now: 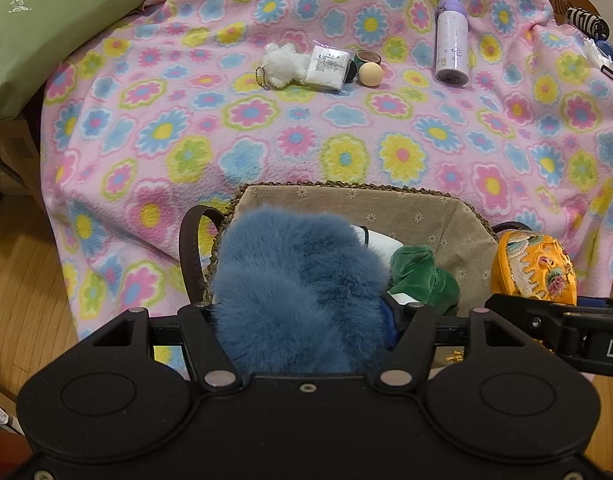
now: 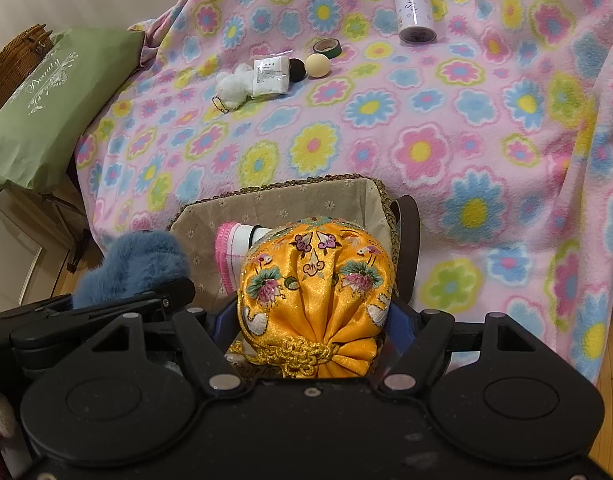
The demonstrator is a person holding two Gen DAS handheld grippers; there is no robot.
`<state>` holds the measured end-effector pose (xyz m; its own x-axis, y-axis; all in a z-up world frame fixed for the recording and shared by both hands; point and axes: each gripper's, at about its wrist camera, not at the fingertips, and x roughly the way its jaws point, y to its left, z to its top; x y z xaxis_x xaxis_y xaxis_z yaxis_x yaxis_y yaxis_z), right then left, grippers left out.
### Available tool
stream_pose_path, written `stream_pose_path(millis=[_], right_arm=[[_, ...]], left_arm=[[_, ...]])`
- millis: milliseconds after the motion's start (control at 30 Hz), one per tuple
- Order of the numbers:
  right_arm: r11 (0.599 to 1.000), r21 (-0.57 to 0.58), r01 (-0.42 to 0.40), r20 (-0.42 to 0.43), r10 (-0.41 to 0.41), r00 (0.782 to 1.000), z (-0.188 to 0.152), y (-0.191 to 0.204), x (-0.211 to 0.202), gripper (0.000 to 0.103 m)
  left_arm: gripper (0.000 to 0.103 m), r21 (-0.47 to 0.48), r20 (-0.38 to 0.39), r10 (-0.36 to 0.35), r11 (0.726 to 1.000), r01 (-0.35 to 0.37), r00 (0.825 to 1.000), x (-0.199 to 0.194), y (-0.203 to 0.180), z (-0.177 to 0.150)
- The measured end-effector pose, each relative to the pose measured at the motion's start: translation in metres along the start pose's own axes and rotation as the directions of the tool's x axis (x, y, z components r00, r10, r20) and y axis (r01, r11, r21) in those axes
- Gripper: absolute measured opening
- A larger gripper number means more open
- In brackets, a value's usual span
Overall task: Organize soft objects
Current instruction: 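Carry the scrunchie and orange pouch over the woven basket with both tools, then lower the pouch into the basket and open the right tool while the left tool releases the scrunchie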
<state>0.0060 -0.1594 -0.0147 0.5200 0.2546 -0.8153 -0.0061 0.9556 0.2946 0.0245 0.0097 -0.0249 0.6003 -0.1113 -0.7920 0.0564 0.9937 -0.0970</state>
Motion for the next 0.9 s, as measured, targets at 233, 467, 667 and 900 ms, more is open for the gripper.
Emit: stream_pose_path(millis=[233,467,667,900], right_arm=[[1.0,-0.003,-0.005,0.003,0.005,1.0,-0.001,0.001,0.0,0.074],[1.0,-0.015,-0.018,0.021,0.019,1.0,-0.001,0.002,-0.004,0.076],[1.0,-0.02,-0.018,0.024,0.018,1.0,0.0,0.001,-0.005,0.076],[1.0,-0.022,-0.016,0.027,0.016,0.999,0.0,0.0,-0.006,0.076]], left_arm=[[0.062,0.0,0.001,0.001,1.0,-0.001,1.0,0.0,0.001,0.0],[0.067,-0.001,0.006,0.002,1.0,-0.002,1.0,-0.002,-0.001,0.001],[0.069,-0.001,0.017,0.004,1.0,-0.004,1.0,-0.004,-0.002,0.002],[0.074,0.005,0.085,0.013,1.0,-0.014,0.996,-0.014,-0.004,0.003]])
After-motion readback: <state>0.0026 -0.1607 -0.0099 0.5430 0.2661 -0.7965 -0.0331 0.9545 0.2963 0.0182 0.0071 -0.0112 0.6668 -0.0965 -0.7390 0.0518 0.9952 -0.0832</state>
